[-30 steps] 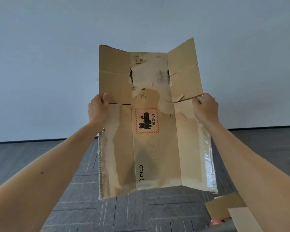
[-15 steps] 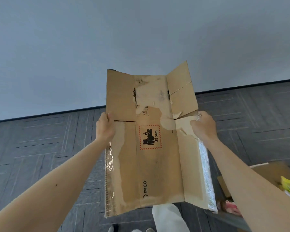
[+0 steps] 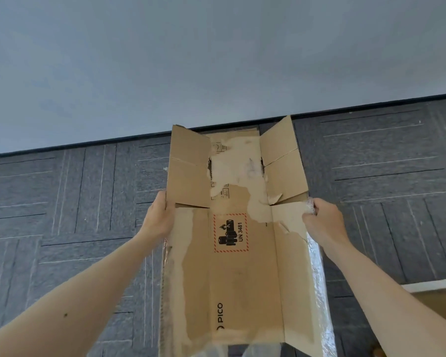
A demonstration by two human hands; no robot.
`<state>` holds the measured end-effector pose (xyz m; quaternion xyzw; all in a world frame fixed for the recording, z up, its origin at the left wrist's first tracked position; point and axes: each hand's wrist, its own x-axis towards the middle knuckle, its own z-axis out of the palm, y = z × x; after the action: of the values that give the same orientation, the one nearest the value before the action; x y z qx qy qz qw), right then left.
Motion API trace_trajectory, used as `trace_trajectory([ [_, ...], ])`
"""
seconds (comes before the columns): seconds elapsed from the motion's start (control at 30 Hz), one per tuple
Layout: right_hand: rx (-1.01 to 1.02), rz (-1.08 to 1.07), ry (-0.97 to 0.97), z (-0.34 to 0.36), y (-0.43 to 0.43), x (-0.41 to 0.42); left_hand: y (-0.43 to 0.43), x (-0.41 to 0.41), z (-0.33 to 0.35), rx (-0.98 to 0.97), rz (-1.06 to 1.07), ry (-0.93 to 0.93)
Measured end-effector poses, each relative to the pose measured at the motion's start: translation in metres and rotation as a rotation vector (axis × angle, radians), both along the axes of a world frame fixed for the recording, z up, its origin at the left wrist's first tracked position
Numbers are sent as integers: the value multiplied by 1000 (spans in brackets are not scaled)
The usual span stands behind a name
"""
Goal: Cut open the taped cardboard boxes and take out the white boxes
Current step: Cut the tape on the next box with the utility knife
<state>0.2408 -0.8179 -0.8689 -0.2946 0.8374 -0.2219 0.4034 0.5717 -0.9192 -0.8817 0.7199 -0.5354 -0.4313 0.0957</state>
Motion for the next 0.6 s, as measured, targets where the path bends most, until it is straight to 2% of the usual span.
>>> trace_trajectory([
  [0.3, 77, 33, -15, -155, -81, 8, -85, 15, -161, 114, -33, 22],
  [0.6, 123, 107, 7, -248, -161, 16, -164, 20, -256, 137, -28, -50],
])
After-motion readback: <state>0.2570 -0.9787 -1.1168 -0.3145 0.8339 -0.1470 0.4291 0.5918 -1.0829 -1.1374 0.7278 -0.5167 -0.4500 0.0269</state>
